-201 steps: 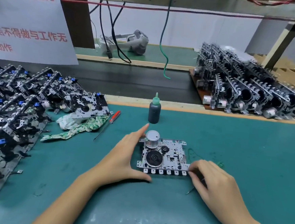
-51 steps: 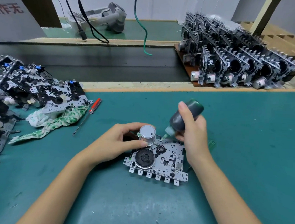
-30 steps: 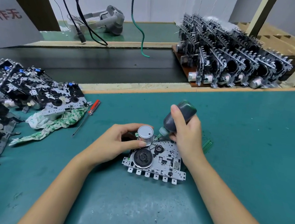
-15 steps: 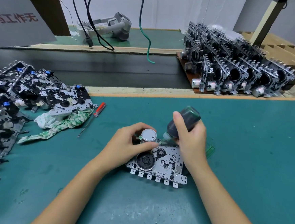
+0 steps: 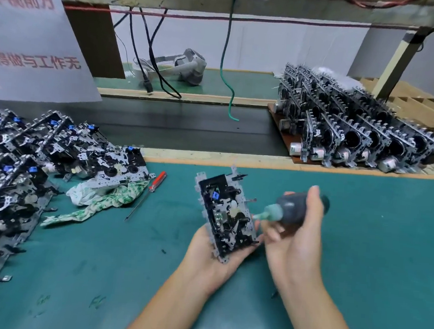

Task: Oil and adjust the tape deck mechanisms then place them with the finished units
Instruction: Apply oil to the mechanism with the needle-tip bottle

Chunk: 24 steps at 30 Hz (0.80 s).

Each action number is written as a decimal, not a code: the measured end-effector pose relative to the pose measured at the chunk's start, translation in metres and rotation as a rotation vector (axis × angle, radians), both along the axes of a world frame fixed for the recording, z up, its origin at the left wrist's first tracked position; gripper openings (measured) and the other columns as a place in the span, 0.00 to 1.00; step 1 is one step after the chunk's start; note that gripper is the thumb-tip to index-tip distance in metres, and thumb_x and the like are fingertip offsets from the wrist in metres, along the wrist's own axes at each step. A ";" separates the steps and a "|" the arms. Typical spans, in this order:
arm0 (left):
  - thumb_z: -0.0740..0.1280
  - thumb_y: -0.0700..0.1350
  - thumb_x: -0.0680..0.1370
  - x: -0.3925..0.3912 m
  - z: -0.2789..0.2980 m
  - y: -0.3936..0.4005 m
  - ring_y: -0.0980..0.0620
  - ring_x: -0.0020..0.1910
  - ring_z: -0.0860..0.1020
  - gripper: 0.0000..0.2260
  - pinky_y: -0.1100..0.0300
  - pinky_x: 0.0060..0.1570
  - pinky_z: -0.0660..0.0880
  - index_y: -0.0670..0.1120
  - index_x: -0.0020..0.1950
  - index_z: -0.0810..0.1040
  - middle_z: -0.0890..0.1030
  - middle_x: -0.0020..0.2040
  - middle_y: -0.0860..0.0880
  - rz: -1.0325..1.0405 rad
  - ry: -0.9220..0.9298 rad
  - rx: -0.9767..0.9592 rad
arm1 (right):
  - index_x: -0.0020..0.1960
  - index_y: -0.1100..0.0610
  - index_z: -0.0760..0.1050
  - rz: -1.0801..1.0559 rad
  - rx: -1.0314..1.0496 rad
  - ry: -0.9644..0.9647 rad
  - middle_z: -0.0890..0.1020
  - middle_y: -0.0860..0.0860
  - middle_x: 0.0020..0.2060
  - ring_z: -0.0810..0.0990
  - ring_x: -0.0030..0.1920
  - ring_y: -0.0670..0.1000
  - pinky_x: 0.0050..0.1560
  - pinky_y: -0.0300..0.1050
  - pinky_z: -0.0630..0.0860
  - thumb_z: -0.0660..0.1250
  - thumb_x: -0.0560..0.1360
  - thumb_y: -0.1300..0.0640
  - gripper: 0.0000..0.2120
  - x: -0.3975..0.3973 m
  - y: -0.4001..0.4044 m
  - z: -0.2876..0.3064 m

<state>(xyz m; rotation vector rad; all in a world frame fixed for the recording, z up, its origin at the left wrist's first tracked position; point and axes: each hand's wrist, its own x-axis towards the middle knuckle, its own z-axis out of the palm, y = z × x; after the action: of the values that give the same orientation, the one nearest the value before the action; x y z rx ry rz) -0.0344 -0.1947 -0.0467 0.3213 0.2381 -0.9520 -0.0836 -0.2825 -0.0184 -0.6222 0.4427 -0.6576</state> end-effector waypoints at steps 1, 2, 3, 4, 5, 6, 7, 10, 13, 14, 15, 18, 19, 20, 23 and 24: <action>0.58 0.38 0.70 -0.002 -0.002 0.000 0.39 0.49 0.78 0.13 0.42 0.53 0.76 0.35 0.44 0.81 0.79 0.50 0.35 0.019 -0.022 -0.036 | 0.39 0.55 0.69 0.008 -0.036 0.027 0.72 0.47 0.24 0.68 0.21 0.42 0.18 0.32 0.61 0.65 0.64 0.42 0.17 0.001 0.008 -0.001; 0.58 0.39 0.69 -0.003 -0.002 0.000 0.39 0.48 0.79 0.14 0.44 0.50 0.78 0.35 0.45 0.80 0.80 0.50 0.35 0.033 -0.041 -0.052 | 0.42 0.56 0.70 0.003 -0.057 0.050 0.73 0.47 0.25 0.70 0.22 0.43 0.18 0.33 0.63 0.65 0.63 0.42 0.19 0.001 0.015 -0.002; 0.58 0.39 0.69 -0.003 -0.004 0.000 0.39 0.50 0.78 0.14 0.43 0.48 0.77 0.35 0.48 0.79 0.79 0.52 0.35 0.046 -0.052 -0.056 | 0.44 0.57 0.70 -0.010 -0.063 0.069 0.75 0.47 0.26 0.72 0.23 0.43 0.19 0.33 0.65 0.66 0.61 0.41 0.21 0.002 0.019 -0.002; 0.57 0.39 0.70 -0.003 -0.006 0.000 0.39 0.51 0.77 0.15 0.42 0.48 0.77 0.35 0.51 0.78 0.79 0.53 0.34 0.058 -0.047 -0.064 | 0.46 0.57 0.70 -0.027 -0.061 0.089 0.76 0.47 0.28 0.74 0.25 0.42 0.21 0.33 0.68 0.66 0.61 0.42 0.23 0.002 0.021 -0.003; 0.57 0.39 0.71 -0.003 -0.008 -0.001 0.38 0.52 0.77 0.16 0.40 0.47 0.76 0.35 0.53 0.77 0.79 0.54 0.34 0.068 -0.032 -0.079 | 0.48 0.58 0.70 -0.039 -0.065 0.108 0.76 0.48 0.30 0.75 0.26 0.42 0.22 0.33 0.69 0.66 0.61 0.41 0.24 0.002 0.023 -0.004; 0.57 0.39 0.71 -0.004 -0.008 -0.001 0.37 0.53 0.77 0.17 0.40 0.46 0.77 0.34 0.54 0.77 0.79 0.55 0.33 0.074 -0.021 -0.099 | 0.48 0.58 0.70 -0.046 -0.080 0.122 0.76 0.48 0.31 0.75 0.26 0.42 0.22 0.33 0.69 0.66 0.61 0.41 0.24 0.002 0.023 -0.004; 0.57 0.39 0.70 -0.005 -0.007 -0.001 0.37 0.52 0.78 0.16 0.39 0.45 0.77 0.34 0.53 0.78 0.79 0.54 0.33 0.076 -0.020 -0.120 | 0.47 0.58 0.70 -0.051 -0.105 0.135 0.76 0.48 0.31 0.75 0.26 0.42 0.22 0.33 0.69 0.65 0.61 0.41 0.24 0.002 0.023 -0.004; 0.59 0.37 0.68 -0.008 -0.004 0.000 0.40 0.43 0.83 0.14 0.44 0.41 0.81 0.35 0.44 0.82 0.82 0.49 0.35 0.082 -0.024 -0.168 | 0.43 0.57 0.70 -0.056 -0.201 0.157 0.77 0.45 0.27 0.73 0.27 0.44 0.24 0.36 0.68 0.65 0.61 0.40 0.21 0.003 0.024 -0.004; 0.58 0.37 0.68 -0.009 -0.005 -0.001 0.41 0.40 0.83 0.14 0.46 0.40 0.81 0.35 0.41 0.83 0.82 0.46 0.36 0.100 -0.035 -0.149 | 0.42 0.56 0.70 -0.060 -0.226 0.162 0.77 0.44 0.26 0.74 0.27 0.43 0.26 0.37 0.68 0.65 0.60 0.40 0.21 0.003 0.024 -0.004; 0.58 0.37 0.68 -0.009 -0.005 -0.001 0.42 0.39 0.83 0.14 0.47 0.39 0.81 0.35 0.40 0.83 0.82 0.45 0.37 0.101 -0.042 -0.137 | 0.42 0.56 0.69 -0.058 -0.235 0.158 0.78 0.44 0.26 0.74 0.27 0.42 0.26 0.36 0.69 0.65 0.61 0.40 0.21 0.003 0.024 -0.004; 0.57 0.37 0.68 -0.009 -0.005 -0.001 0.42 0.38 0.83 0.14 0.48 0.39 0.81 0.35 0.39 0.83 0.82 0.44 0.37 0.102 -0.051 -0.127 | 0.42 0.56 0.69 -0.055 -0.245 0.154 0.78 0.44 0.25 0.74 0.27 0.42 0.26 0.36 0.68 0.65 0.61 0.40 0.20 0.002 0.024 -0.004; 0.57 0.37 0.69 -0.009 -0.004 -0.001 0.44 0.39 0.80 0.12 0.51 0.40 0.81 0.37 0.42 0.80 0.81 0.44 0.39 0.107 -0.054 -0.089 | 0.41 0.56 0.69 -0.048 -0.270 0.143 0.77 0.44 0.25 0.74 0.27 0.42 0.26 0.35 0.68 0.65 0.63 0.41 0.19 0.002 0.025 -0.005; 0.57 0.37 0.69 -0.009 -0.004 -0.001 0.44 0.38 0.79 0.12 0.52 0.39 0.81 0.37 0.43 0.79 0.80 0.43 0.39 0.108 -0.056 -0.079 | 0.41 0.56 0.69 -0.046 -0.275 0.141 0.77 0.44 0.25 0.74 0.27 0.42 0.26 0.35 0.68 0.65 0.63 0.42 0.18 0.003 0.025 -0.005; 0.56 0.37 0.70 -0.008 -0.004 -0.001 0.45 0.36 0.79 0.11 0.54 0.36 0.80 0.37 0.42 0.78 0.80 0.42 0.39 0.109 -0.061 -0.075 | 0.41 0.56 0.69 -0.043 -0.280 0.139 0.77 0.44 0.25 0.74 0.27 0.42 0.25 0.35 0.69 0.64 0.63 0.42 0.18 0.003 0.024 -0.005; 0.56 0.37 0.70 -0.009 -0.004 -0.002 0.45 0.32 0.78 0.12 0.56 0.33 0.79 0.37 0.39 0.79 0.79 0.38 0.39 0.120 -0.078 -0.066 | 0.42 0.58 0.69 -0.033 -0.288 0.122 0.77 0.44 0.25 0.74 0.26 0.40 0.23 0.32 0.67 0.64 0.65 0.44 0.18 0.002 0.025 -0.005; 0.56 0.36 0.70 -0.010 -0.004 -0.002 0.44 0.31 0.78 0.12 0.56 0.32 0.78 0.37 0.38 0.79 0.79 0.37 0.39 0.120 -0.089 -0.063 | 0.42 0.59 0.69 -0.035 -0.292 0.121 0.77 0.44 0.25 0.74 0.26 0.40 0.23 0.32 0.67 0.64 0.65 0.44 0.18 0.002 0.025 -0.005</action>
<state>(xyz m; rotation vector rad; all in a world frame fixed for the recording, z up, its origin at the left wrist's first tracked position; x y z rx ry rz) -0.0442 -0.1969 -0.0505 0.2870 0.1443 -0.8227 -0.0813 -0.2579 -0.0232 -0.9359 0.4746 -0.7270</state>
